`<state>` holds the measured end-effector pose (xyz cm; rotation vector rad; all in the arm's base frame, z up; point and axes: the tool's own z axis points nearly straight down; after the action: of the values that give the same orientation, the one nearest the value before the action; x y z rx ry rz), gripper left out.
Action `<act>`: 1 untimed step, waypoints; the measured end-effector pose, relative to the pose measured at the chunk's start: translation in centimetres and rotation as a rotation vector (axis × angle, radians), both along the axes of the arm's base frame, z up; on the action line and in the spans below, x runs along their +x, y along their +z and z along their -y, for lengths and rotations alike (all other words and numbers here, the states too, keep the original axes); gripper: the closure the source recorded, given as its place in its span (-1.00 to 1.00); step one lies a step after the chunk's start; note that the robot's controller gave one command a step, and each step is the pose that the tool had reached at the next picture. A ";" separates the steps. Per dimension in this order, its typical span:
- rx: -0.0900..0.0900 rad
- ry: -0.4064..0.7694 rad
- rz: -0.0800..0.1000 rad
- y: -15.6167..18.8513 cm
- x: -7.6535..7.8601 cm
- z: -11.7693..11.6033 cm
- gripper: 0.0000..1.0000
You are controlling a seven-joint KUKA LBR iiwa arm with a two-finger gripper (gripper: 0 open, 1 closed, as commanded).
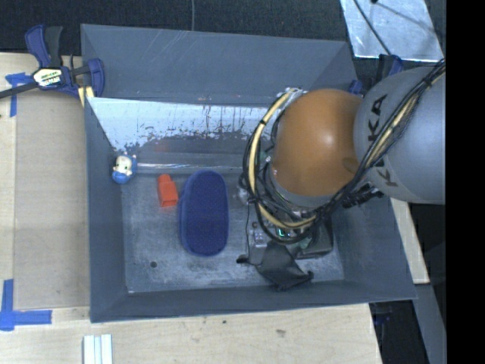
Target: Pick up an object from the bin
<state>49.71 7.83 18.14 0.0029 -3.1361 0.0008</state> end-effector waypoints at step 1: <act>0.002 0.123 0.003 -8.3 2.0 -5.1 -1.00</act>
Offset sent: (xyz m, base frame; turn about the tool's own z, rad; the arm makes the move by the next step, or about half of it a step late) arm 0.0201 0.0497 -0.0794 -0.1201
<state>51.67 12.96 9.89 0.1956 -3.1329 -0.0015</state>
